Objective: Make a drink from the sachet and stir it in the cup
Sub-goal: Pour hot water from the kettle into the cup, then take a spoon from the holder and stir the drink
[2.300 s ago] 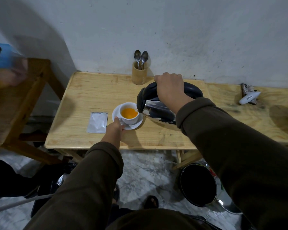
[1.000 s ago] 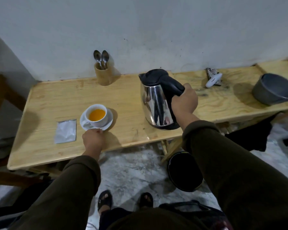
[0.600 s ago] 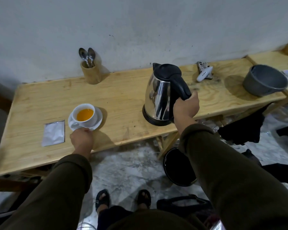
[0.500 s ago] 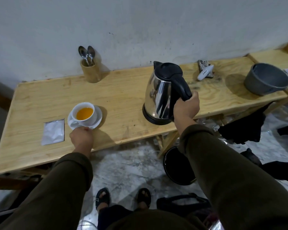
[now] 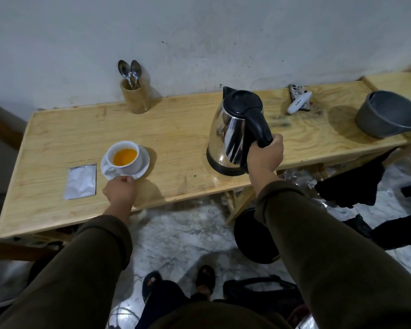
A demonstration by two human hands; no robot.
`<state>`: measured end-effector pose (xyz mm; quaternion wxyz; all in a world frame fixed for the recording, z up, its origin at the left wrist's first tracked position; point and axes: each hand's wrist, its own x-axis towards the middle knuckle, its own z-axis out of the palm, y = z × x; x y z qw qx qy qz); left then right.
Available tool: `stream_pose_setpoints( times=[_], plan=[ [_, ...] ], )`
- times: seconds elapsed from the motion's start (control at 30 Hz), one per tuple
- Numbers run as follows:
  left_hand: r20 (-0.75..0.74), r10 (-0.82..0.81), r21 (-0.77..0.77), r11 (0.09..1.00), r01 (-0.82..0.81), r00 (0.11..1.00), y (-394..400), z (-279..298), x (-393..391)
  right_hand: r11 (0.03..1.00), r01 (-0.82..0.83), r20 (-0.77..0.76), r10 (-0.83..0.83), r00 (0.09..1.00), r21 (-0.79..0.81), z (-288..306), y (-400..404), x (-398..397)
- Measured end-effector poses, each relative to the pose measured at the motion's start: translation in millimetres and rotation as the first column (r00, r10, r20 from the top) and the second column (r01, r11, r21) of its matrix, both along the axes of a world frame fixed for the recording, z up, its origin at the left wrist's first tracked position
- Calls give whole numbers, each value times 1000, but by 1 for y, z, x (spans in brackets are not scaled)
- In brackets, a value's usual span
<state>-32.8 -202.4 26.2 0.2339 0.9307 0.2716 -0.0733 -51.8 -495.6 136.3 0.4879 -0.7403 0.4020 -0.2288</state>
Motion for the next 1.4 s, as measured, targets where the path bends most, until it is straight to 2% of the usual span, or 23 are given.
stream_pose_setpoints(
  times=[0.13, 0.2, 0.27, 0.37, 0.47, 0.57, 0.7, 0.8, 1.03, 1.17, 1.27, 1.4],
  plan=[
    [99, 184, -249, 956, -154, 978, 6, 6, -1, 1000, -1, -5, 1, 1000, 14, 3, 15, -2],
    [89, 330, -416, 870, -265, 940, 6, 14, -1, 1000, 4, -14, -4, 1000, -7, 3, 25, -5],
    [29, 414, -507, 791, -343, 910, 8, 21, 3, 1000, 13, -19, -14, 1000, -13, 5, 35, -10],
    [-54, 433, -573, 725, -383, 900, 14, 24, 7, 998, 16, -34, -19, 999, -67, 9, 54, -21],
    [-59, 444, -646, 666, -373, 894, 20, 24, 6, 982, -30, -46, 22, 999, -184, 11, 77, -30],
    [-42, 445, -677, 646, -353, 894, 26, 23, 5, 963, -141, -66, 129, 989, -229, 11, 102, -28],
    [-33, 341, -714, 650, -261, 940, 38, 21, 2, 920, -321, -142, 296, 945, -223, 12, 133, -11],
    [-52, 311, -723, 643, -250, 949, 46, 21, 5, 883, -421, -200, 383, 902, -210, 14, 153, 15],
    [-44, 371, -814, 526, -249, 928, 57, 14, 11, 738, -644, -318, 572, 756, -201, 12, 187, 105],
    [-105, 393, -846, 447, -290, 913, 58, 15, 16, 643, -731, -375, 635, 675, -227, 7, 202, 165],
    [-131, 419, -850, 419, -319, 899, 58, 18, 22, 630, -746, -347, 664, 662, -218, 3, 213, 203],
    [-178, 412, -841, 408, -355, 894, 57, 23, 27, 651, -756, -305, 708, 637, -70, 0, 228, 245]
  ],
)
